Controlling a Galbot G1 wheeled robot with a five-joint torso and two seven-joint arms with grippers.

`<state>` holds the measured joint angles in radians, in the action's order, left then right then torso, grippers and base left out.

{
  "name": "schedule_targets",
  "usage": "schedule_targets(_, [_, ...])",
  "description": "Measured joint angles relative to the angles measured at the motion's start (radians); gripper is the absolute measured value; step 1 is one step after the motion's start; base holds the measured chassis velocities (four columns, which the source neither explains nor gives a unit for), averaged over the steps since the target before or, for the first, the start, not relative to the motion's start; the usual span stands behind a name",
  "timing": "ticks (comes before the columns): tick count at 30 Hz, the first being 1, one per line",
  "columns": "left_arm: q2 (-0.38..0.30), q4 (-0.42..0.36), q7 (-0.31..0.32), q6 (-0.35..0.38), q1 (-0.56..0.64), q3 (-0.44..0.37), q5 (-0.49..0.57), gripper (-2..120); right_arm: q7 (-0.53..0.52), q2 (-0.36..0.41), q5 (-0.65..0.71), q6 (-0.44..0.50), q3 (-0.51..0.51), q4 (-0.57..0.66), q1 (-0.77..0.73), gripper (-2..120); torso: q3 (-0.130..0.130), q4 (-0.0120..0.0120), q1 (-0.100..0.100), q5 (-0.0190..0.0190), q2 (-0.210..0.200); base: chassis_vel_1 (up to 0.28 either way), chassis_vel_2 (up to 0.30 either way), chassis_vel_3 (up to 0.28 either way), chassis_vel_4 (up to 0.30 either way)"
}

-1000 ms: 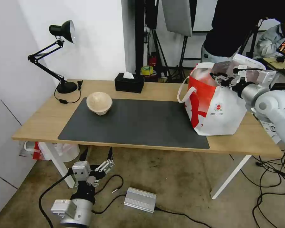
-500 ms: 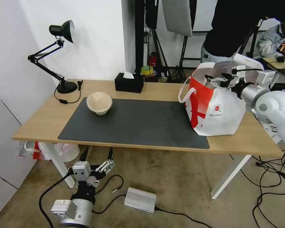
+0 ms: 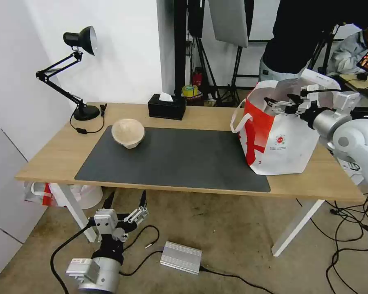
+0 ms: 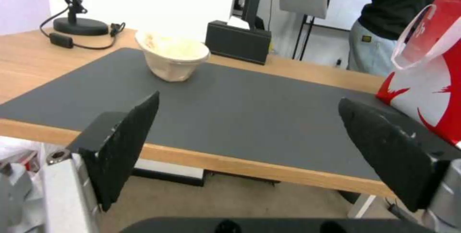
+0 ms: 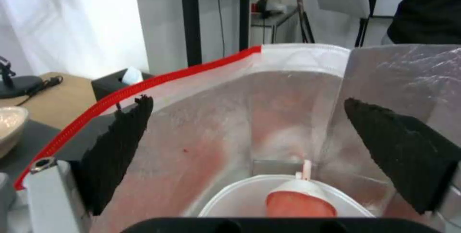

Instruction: Pick up the trash from the table and place it into the takeout bag.

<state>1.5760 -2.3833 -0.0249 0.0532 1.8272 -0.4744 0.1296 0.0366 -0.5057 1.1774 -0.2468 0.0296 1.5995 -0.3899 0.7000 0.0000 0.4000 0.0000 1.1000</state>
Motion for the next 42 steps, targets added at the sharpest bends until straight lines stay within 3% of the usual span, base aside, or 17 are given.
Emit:
schedule_targets(5, [0.001, -0.001, 0.000, 0.000, 0.000, -0.001, 0.000, 100, -0.009, 0.005, -0.001, 0.050, -0.024, 0.030, -0.025, 100, 0.000, 0.0000, 0.000, 0.0001, 0.000, 0.000, 0.000, 0.000, 0.000])
schedule_targets(8, [0.001, -0.001, 0.000, -0.001, -0.001, -0.001, 0.000, 100, -0.071, 0.003, -0.014, 0.156, -0.059, 0.081, -0.073, 100, 0.000, 0.0000, 0.000, 0.0001, 0.000, 0.000, 0.000, 0.000, 0.000])
schedule_targets(17, [0.001, -0.001, 0.000, -0.002, -0.002, -0.002, 0.000, 100, -0.204, 0.000, -0.123, 0.349, -0.120, 0.186, -0.199, 100, 0.000, 0.0000, 0.000, 0.0001, 0.000, 0.000, 0.000, 0.000, 0.000])
schedule_targets(31, [0.001, 0.002, 0.000, -0.004, 0.000, -0.003, 0.000, 100, -0.326, -0.017, -0.232, 0.418, -0.135, 0.265, -0.271, 100, 0.000, 0.0000, 0.000, 0.0000, 0.000, 0.000, 0.000, 0.000, 0.000])
schedule_targets(42, [-0.001, 0.005, 0.001, -0.005, -0.007, -0.002, 0.003, 100, -0.504, -0.044, -0.336, 0.449, -0.209, 0.409, -0.461, 100, 0.000, 0.0000, 0.000, -0.0001, 0.000, 0.000, 0.000, 0.000, 0.000])
